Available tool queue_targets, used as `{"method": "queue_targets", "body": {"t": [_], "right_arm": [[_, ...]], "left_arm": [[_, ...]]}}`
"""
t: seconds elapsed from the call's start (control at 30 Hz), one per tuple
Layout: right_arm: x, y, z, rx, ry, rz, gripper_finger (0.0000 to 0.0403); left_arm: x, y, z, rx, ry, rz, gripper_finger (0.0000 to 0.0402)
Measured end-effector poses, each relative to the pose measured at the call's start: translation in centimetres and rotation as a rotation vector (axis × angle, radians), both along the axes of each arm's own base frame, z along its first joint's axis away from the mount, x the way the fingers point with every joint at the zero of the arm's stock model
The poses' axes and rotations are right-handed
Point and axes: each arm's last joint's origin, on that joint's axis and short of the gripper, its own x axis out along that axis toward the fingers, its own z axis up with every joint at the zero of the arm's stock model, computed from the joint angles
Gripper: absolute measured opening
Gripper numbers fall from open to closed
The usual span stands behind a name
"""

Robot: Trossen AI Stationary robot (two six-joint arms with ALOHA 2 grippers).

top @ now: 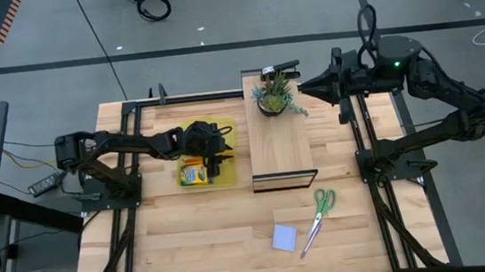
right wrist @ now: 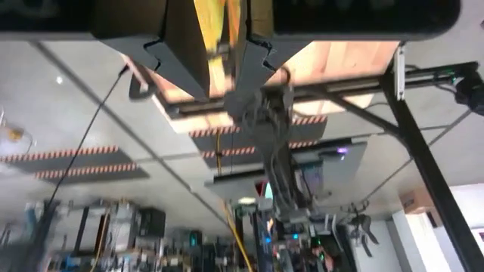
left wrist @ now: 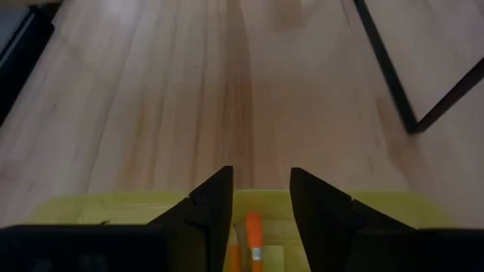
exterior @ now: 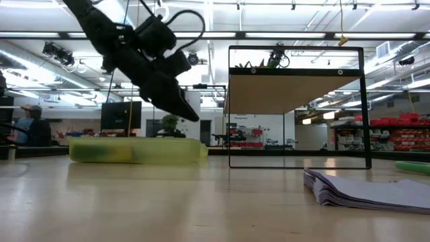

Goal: Pack school essentials
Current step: Put the pen into the supply box

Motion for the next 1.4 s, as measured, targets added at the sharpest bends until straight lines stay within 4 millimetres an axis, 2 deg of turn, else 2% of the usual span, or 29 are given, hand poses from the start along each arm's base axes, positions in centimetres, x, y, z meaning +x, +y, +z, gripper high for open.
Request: {"method": "queue_targets", "body": {"t": [0.13, 0.3, 0.6, 0.77, 1.0, 1.4], "right_arm": [[-0.1, 0.0, -0.4, 0.055, 0.038, 0.004, 0.0074], [-0.1, 0.3, -0.7, 0.094, 0.069, 0.063, 0.0074], [0.6, 1.1, -1.3, 0.137, 0.119, 0.187, 0.0079], [1.4, 2.3, -1.7, 0.151, 0.155, 0.293, 0.0099], [1.6, 4.5, -2.4, 0.119, 0.233, 0.445, 0.0115], [1.2, 7.3, -3.2, 0.05, 0.311, 0.611, 0.0115]], "left_arm": [[-0.3, -0.4, 2.0, -0.03, -0.013, 0.035, 0.0127], [-0.3, -1.9, 3.9, -0.015, -0.027, 0.069, 0.0119], [1.3, -4.4, 7.3, -0.066, -0.05, 0.151, 0.0118], [1.8, -5.3, 9.7, -0.134, -0.043, 0.193, 0.0111], [2.2, -7.7, 12.4, -0.195, -0.059, 0.221, 0.0099], [2.5, -11.6, 18.2, -0.278, -0.263, 0.3, 0.0098]]}}
